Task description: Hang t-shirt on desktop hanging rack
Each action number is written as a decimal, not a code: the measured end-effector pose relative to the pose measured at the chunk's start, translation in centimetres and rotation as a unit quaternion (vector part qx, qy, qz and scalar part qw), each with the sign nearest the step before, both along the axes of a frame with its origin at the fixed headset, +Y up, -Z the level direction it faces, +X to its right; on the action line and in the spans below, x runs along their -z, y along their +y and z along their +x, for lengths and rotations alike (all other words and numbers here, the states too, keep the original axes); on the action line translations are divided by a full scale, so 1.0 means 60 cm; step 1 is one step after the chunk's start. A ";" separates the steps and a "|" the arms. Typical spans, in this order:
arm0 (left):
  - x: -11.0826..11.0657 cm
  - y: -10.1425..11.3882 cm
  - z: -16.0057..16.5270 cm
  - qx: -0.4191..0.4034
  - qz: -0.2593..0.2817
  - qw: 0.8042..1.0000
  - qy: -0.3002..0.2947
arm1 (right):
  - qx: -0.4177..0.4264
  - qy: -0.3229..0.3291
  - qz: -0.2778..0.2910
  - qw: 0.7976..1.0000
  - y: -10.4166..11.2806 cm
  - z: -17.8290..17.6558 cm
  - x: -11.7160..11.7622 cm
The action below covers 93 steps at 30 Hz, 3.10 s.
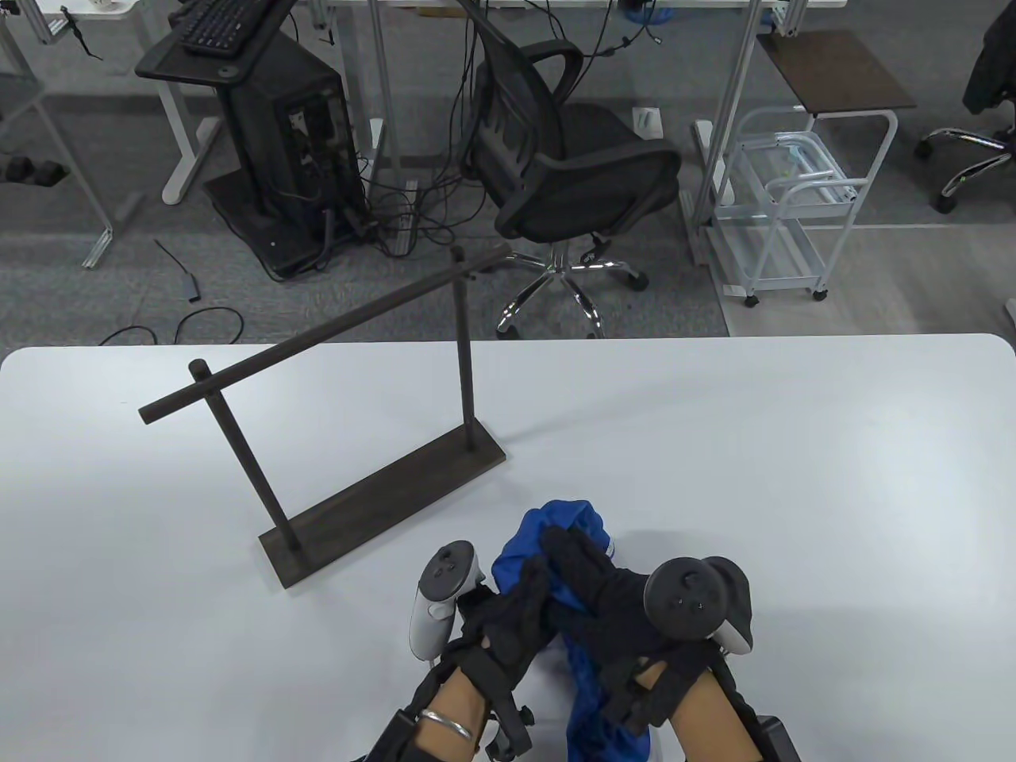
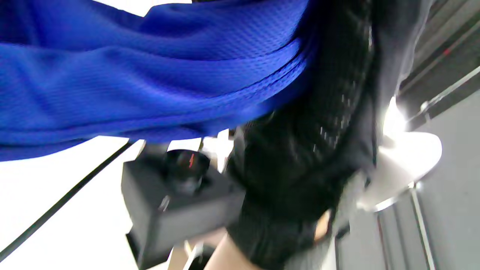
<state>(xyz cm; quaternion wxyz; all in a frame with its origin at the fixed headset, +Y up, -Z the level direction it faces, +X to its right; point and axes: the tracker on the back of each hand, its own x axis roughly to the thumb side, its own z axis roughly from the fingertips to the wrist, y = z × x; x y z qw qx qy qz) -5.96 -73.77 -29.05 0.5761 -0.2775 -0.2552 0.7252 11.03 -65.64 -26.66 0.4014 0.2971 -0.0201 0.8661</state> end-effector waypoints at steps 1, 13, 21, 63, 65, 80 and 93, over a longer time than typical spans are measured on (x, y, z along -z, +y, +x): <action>0.000 -0.001 -0.006 -0.016 -0.009 1.000 0.011 | -0.008 0.005 0.006 1.000 0.001 -0.007 -0.005; 0.003 -0.013 -0.051 -0.095 -0.041 0.991 0.085 | -0.064 0.035 0.014 0.997 -0.012 -0.038 -0.018; 0.013 -0.019 -0.086 -0.123 -0.048 0.980 0.146 | -0.082 0.036 0.005 0.996 -0.026 -0.035 -0.011; 0.039 0.424 -0.088 0.228 0.231 0.939 0.117 | 0.007 -0.096 -0.147 0.985 -0.105 0.117 0.053; 0.036 0.451 -0.093 0.251 0.241 0.929 0.126 | 0.009 -0.097 -0.148 0.984 -0.105 0.118 0.054; 0.030 0.581 -0.178 0.317 0.309 0.852 0.280 | 0.012 -0.123 -0.156 0.980 -0.107 0.133 0.055; 0.120 0.616 -0.231 0.428 0.306 0.709 0.469 | -0.017 -0.182 -0.177 0.967 -0.123 0.149 0.060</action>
